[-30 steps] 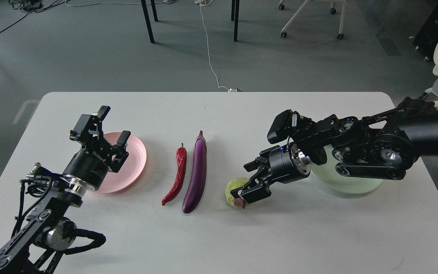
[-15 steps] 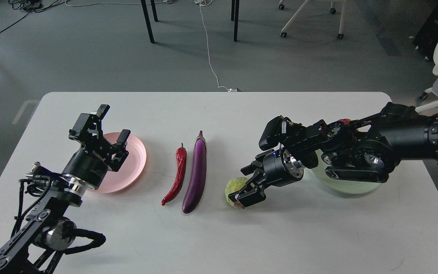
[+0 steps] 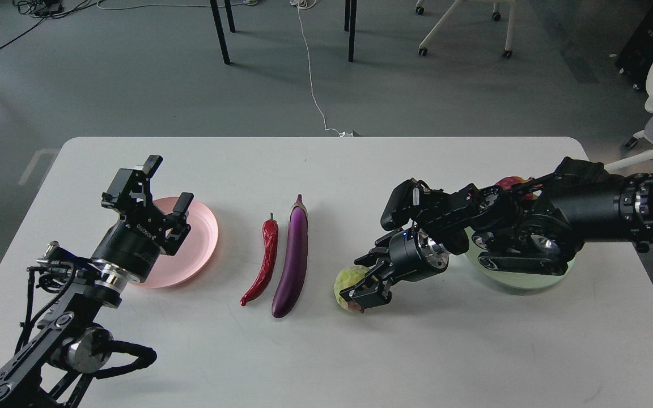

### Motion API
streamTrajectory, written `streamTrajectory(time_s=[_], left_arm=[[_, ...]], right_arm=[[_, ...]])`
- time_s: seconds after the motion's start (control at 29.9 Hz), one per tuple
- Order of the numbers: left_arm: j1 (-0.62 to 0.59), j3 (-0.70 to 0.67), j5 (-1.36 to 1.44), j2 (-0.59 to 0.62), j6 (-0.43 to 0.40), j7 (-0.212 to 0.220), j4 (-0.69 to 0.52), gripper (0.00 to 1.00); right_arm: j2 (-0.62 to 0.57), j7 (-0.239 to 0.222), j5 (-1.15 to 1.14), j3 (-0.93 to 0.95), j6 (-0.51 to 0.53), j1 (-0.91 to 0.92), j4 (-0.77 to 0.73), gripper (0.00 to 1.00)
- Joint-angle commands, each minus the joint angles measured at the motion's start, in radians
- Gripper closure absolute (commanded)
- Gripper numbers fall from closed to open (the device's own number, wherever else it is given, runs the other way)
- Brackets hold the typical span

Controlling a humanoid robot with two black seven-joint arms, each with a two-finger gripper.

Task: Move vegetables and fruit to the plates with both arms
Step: 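Carry the peach onto the green plate and release it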

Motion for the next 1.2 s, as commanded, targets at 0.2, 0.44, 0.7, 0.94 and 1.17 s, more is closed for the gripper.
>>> streamTrajectory(time_s=[0.2,0.44,0.7,0.94,1.17], left_arm=[[-0.001,0.0,-0.002,0.019,-0.001,-0.002,0.0,0.02],[-0.012,0.003,-0.001,0.054,0.004,-0.005,0.003,0.02],[-0.067,0.014,0.011,0.064,0.016,0.006,0.006,0.02],[-0.085,0.017,0.031,0.097,0.02,0.069,0.009,0.02],[-0.097,0.014,0.057,0.137,0.019,0.057,-0.003,0.02]], right_arm=[[-0.217,0.0,-0.029,0.012,-0.066,0.112,0.015,0.54],[-0.475,0.0,-0.218,0.01,-0.066,0.101,0.023,0.54],[-0.581,0.0,-0.247,0.007,-0.067,0.003,0.023,0.49],[-0.614,0.0,-0.247,0.021,-0.075,-0.072,-0.004,0.05],[-0.702,0.0,-0.224,0.195,-0.089,-0.123,0.017,0.02]])
